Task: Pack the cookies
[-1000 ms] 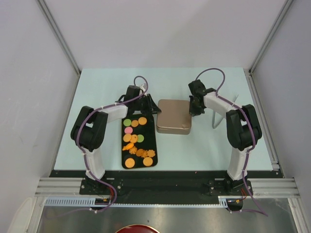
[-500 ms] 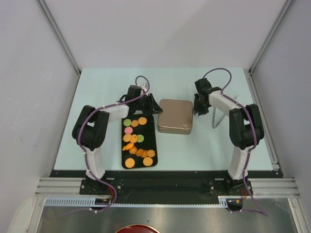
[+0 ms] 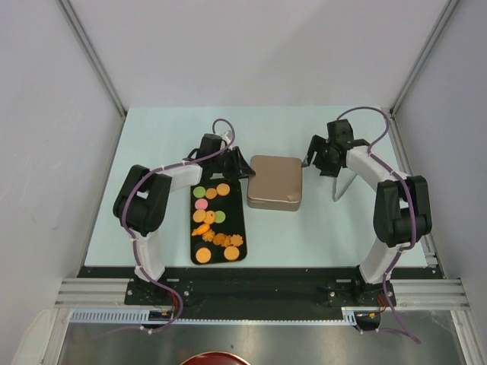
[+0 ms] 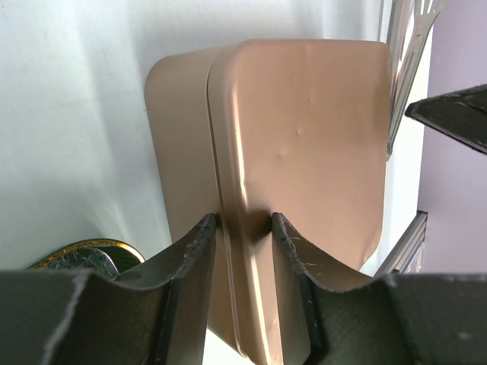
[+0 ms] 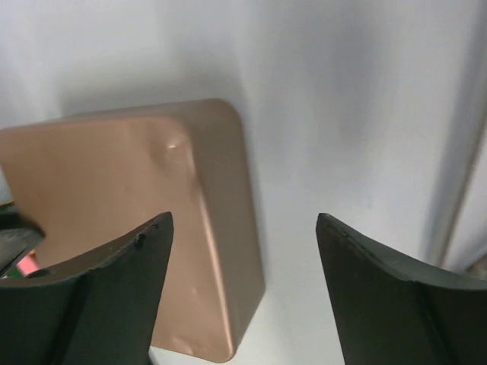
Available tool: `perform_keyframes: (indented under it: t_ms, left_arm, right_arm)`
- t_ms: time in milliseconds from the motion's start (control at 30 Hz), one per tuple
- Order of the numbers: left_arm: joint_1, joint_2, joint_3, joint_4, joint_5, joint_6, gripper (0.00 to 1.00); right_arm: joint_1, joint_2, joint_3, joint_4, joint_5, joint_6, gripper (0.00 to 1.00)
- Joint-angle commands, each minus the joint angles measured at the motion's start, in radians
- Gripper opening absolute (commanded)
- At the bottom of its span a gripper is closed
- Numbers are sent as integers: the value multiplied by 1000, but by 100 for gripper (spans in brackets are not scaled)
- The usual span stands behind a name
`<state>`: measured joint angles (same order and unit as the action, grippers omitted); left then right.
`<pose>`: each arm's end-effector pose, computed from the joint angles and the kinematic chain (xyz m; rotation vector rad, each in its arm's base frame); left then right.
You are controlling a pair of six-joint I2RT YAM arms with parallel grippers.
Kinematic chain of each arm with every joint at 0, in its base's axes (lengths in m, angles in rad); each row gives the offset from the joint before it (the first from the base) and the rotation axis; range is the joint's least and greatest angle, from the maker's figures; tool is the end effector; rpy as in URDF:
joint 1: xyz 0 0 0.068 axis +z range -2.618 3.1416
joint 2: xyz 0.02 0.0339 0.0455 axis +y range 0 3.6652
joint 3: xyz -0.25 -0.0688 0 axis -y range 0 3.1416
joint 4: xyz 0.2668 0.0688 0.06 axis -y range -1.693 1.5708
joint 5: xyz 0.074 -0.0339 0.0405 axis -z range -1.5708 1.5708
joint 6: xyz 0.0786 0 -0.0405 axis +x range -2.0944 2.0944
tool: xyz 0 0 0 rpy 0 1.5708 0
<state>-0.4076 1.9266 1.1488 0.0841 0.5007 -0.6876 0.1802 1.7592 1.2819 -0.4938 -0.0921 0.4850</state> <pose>0.3974 -0.2127 0.1120 -0.0500 2.4243 -1.1135 0.4093 0.0819 0.1641 0.3552 2.5548 0.3727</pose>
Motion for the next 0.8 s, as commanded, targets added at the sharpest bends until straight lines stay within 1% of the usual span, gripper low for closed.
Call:
perform_keyframes:
  t_ms: [0,100,133,300,400,533,667,767]
  left_arm:
    - [-28,43,-15,-106,-27,46,39]
    - [-28,37,-17,-106,-30,46,39]
    - [-28,38,-15,-107,-28,48,39]
    - [-28,44,-18,-104,-27,42,39]
    - [-30,46,-27,-98,-24,39,39]
    - [-39,52,-35,-89,-21,34,41]
    - [-42,63,-43,-89,-11,30,44]
    - [-46,80,-46,-89,-19,39,42]
  right_arm:
    - [-1,-26,-44,132,-188,41,83]
    - [-8,-27,-94,205,-277,64,83]
    - [-7,-27,-108,251,-329,76,83]
    - [-12,11,-194,362,-463,102,77]
    - [-10,34,-227,414,-503,109,75]
    - [-4,78,-253,471,-532,116,74]
    - [-2,120,-259,482,-538,116,74]
    - [2,147,-260,479,-534,112,73]
